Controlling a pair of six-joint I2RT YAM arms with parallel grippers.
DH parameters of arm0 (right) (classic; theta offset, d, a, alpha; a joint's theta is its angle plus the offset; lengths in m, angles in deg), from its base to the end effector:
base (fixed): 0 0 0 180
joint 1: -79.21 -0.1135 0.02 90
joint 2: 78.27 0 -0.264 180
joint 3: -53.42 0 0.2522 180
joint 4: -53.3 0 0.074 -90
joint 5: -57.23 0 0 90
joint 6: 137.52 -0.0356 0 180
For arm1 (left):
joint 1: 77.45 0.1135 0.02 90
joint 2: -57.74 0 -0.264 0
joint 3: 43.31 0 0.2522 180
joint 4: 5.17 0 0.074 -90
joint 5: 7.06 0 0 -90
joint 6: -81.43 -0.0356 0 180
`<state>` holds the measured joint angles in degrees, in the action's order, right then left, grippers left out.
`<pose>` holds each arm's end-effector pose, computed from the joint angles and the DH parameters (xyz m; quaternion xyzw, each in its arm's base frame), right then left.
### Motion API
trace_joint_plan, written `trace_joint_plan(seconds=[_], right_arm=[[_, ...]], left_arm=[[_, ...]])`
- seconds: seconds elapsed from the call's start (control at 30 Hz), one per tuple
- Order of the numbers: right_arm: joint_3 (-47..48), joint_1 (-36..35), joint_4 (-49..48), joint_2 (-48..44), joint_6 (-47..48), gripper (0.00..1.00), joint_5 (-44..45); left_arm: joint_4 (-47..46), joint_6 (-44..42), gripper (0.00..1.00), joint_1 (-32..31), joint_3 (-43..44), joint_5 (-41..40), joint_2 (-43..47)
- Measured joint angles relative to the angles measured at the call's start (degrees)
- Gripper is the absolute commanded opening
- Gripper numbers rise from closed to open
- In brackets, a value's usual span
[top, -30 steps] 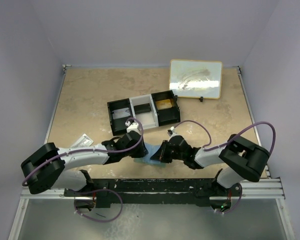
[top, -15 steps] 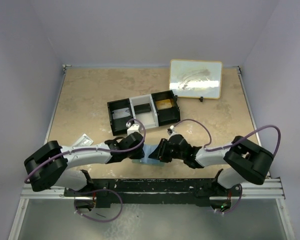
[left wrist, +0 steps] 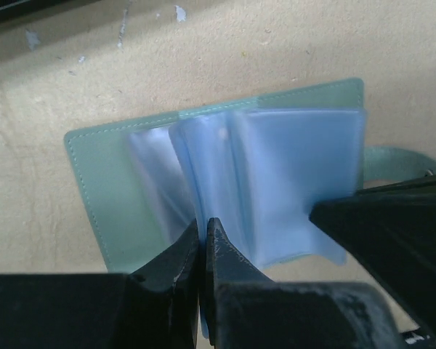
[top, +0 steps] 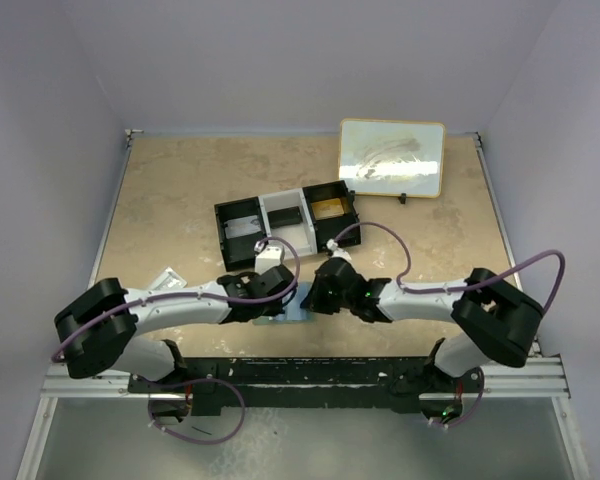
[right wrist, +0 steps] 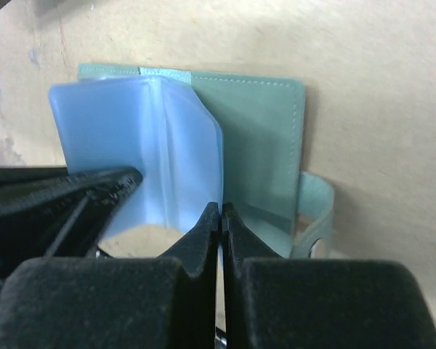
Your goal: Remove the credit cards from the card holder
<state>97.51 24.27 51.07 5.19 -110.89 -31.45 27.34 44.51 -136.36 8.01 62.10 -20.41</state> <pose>0.1571 0.2224 0.1496 0.0709 0.8926 0.3768 0.2371 0.1376 -0.2037 0.1658 0.0005 0.9497 -0.1180 0.2900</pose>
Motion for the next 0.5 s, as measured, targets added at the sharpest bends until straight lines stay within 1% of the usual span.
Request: trace_joint_plan(seconds=[0.17, 0.27, 0.4, 0.5], right_arm=[[12.92, -4.24, 13.46, 6.97, 2.64, 0.0, 8.41], [16.79, -4.46, 19.08, 9.27, 2.56, 0.0, 11.3], [16.52, -5.11, 19.5, 9.38, 1.92, 0.02, 11.47], [13.09, -5.53, 16.74, 6.93, 1.81, 0.03, 10.73]], left_arm=[[6.38, 0.52, 0.0, -4.66, 5.18, -8.68, -4.83], [10.29, 2.56, 0.0, -6.25, 5.35, -13.18, -6.62], [11.17, 5.11, 0.0, -7.87, 5.35, -16.13, -6.69], [10.05, 6.12, 0.0, -7.96, 4.52, -16.31, -4.92]])
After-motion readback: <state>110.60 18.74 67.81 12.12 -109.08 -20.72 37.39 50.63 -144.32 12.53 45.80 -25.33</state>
